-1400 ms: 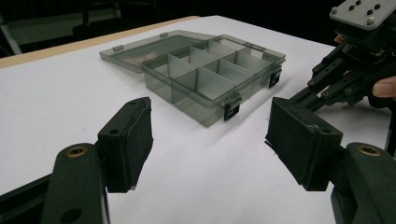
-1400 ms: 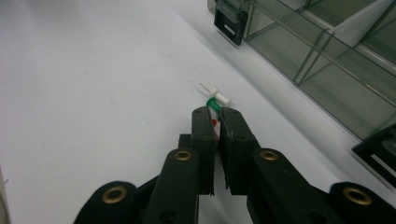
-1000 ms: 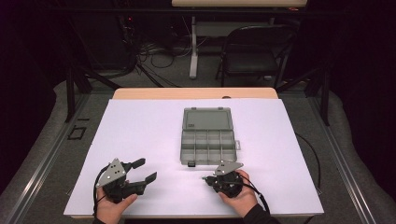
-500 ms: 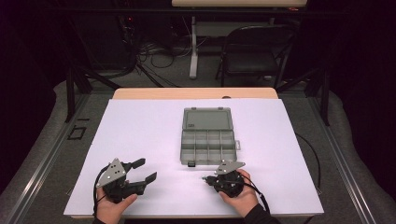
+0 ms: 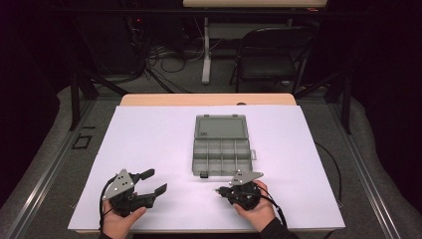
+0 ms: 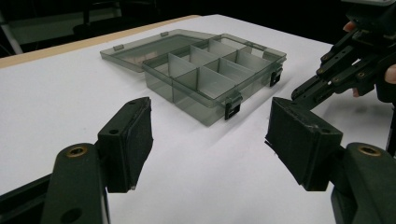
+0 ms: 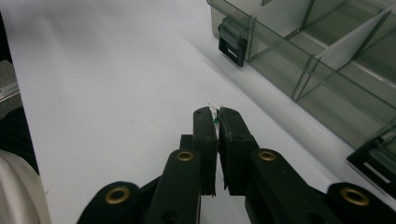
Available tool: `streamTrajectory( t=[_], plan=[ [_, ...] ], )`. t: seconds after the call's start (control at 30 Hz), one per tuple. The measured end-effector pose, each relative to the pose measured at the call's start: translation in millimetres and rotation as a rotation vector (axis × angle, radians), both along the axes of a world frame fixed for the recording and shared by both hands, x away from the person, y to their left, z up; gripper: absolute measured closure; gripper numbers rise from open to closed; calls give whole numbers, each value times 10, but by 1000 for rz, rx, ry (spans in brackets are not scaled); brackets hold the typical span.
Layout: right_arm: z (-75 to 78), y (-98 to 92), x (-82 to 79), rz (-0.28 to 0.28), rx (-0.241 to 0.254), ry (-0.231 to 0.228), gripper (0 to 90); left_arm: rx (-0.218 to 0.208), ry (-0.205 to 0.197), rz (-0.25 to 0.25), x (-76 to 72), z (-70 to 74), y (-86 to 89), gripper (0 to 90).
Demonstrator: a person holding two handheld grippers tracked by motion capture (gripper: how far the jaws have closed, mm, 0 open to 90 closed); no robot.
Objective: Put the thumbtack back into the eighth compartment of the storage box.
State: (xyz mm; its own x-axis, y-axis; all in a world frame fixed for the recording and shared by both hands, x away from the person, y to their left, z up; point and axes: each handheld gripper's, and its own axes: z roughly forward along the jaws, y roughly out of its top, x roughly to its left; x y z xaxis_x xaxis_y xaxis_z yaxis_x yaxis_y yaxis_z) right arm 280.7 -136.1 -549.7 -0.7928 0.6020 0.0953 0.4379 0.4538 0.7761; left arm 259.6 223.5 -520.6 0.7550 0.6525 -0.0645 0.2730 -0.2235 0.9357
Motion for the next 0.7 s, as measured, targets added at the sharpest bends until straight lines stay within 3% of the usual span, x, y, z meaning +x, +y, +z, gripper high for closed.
streamTrajectory(
  t=[0.47, 0.7],
  plan=[
    [325, -85, 3, -24, 17, -51, 858, 1, -1, 6, -5, 3, -1, 309],
    [444, -163, 90, -55, 9, -41, 858, 0, 1, 7, -5, 2, -1, 309]
  ],
)
